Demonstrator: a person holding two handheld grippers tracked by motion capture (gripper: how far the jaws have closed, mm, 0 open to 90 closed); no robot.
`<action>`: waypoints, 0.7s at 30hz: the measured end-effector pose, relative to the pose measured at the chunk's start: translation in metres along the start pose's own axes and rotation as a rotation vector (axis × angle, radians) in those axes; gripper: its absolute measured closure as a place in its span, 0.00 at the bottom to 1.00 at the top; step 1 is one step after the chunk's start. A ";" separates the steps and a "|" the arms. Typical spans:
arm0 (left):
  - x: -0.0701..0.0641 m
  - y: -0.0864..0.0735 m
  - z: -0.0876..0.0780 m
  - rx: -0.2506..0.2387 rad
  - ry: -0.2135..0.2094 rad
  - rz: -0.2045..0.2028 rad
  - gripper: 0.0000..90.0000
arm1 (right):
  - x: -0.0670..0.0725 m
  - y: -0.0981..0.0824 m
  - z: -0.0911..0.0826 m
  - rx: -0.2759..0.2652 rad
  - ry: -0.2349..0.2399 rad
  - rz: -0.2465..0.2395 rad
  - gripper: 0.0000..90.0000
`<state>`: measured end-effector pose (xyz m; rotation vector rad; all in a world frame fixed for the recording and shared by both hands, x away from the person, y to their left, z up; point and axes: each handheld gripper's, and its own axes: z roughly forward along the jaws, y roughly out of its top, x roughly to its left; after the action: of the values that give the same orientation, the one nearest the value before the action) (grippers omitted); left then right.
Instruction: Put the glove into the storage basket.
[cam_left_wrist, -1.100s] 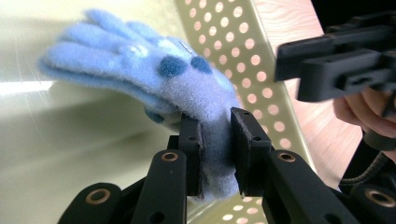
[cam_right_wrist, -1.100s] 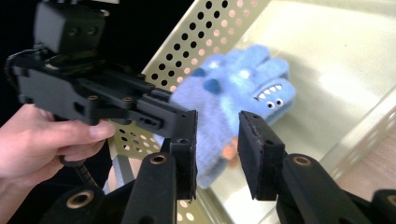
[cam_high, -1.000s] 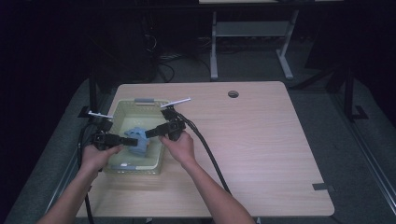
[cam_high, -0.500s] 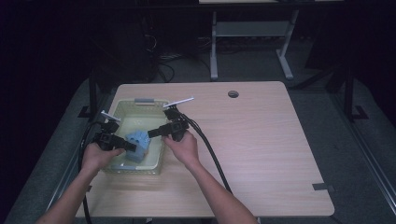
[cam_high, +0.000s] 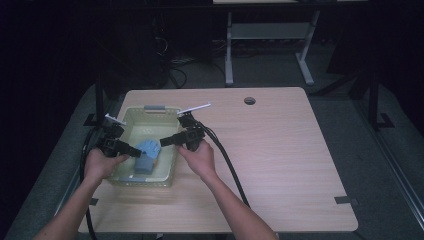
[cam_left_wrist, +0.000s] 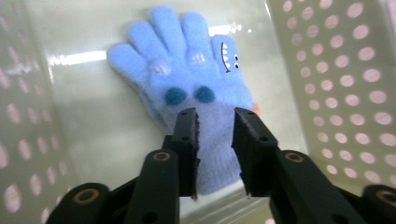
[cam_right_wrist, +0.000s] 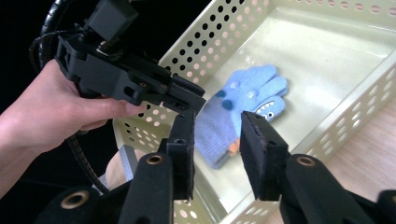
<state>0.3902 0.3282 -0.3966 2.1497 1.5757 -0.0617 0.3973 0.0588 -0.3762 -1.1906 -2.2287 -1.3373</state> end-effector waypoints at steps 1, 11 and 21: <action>-0.001 0.001 0.003 0.017 0.005 0.008 0.80 | 0.000 0.000 -0.001 -0.001 0.004 0.003 0.72; -0.006 0.005 0.022 0.111 0.046 0.022 0.78 | 0.000 -0.001 -0.009 -0.009 0.004 0.004 0.72; -0.005 0.002 -0.001 -0.038 -0.057 -0.021 0.67 | -0.005 -0.003 -0.020 -0.034 0.000 0.013 0.69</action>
<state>0.3900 0.3239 -0.3941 2.0841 1.5551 -0.0974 0.3950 0.0392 -0.3707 -1.2150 -2.2024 -1.3755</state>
